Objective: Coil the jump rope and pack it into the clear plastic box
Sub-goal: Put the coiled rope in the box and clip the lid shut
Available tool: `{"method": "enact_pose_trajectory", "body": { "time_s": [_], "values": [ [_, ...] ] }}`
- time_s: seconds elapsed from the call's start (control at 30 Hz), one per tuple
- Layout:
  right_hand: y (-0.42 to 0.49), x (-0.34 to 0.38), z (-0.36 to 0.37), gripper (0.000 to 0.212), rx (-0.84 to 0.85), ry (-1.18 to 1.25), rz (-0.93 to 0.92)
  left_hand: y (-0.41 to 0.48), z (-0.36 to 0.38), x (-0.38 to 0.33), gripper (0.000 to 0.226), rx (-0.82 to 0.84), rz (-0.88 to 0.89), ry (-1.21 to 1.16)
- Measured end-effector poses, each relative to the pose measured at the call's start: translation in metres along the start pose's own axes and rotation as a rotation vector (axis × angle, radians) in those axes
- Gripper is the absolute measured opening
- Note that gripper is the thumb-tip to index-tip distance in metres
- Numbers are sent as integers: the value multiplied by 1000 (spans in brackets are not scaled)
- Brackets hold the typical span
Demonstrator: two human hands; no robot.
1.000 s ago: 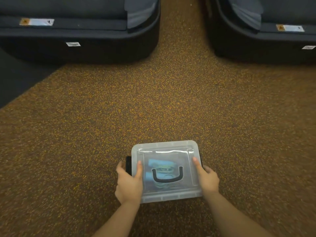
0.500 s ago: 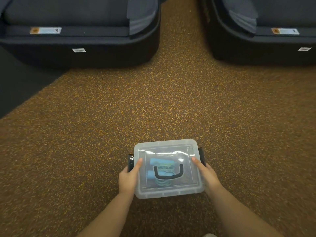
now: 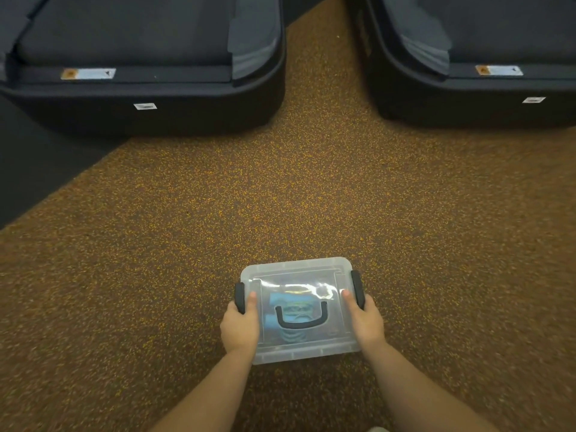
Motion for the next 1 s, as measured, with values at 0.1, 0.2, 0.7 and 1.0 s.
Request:
{"method": "enact_pose_trajectory", "body": {
  "time_s": [0.1, 0.2, 0.7, 1.0],
  "values": [
    [0, 0, 2, 26, -63, -75, -59, -1, 2, 0, 42, -28, 28, 38],
    [0, 0, 3, 30, -123, -155, -92, 0, 3, 2, 42, -73, 79, 86],
    [-10, 1, 16, 35, -431, -497, -75, -8, 16, 1, 49, -242, 109, 373],
    [-11, 2, 19, 39, -503, -542, -65, -7, 18, 5, 43, -260, 107, 415]
  ]
}}
Point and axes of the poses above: each hand's wrist, its own y-axis towards the middle knuckle, its own z-axis out of the palm, x = y × z, the point moved 4 cm from there along y, towards the middle knuckle, and after that the axes turned 5 degrees about -y, right-handed, at the moved point
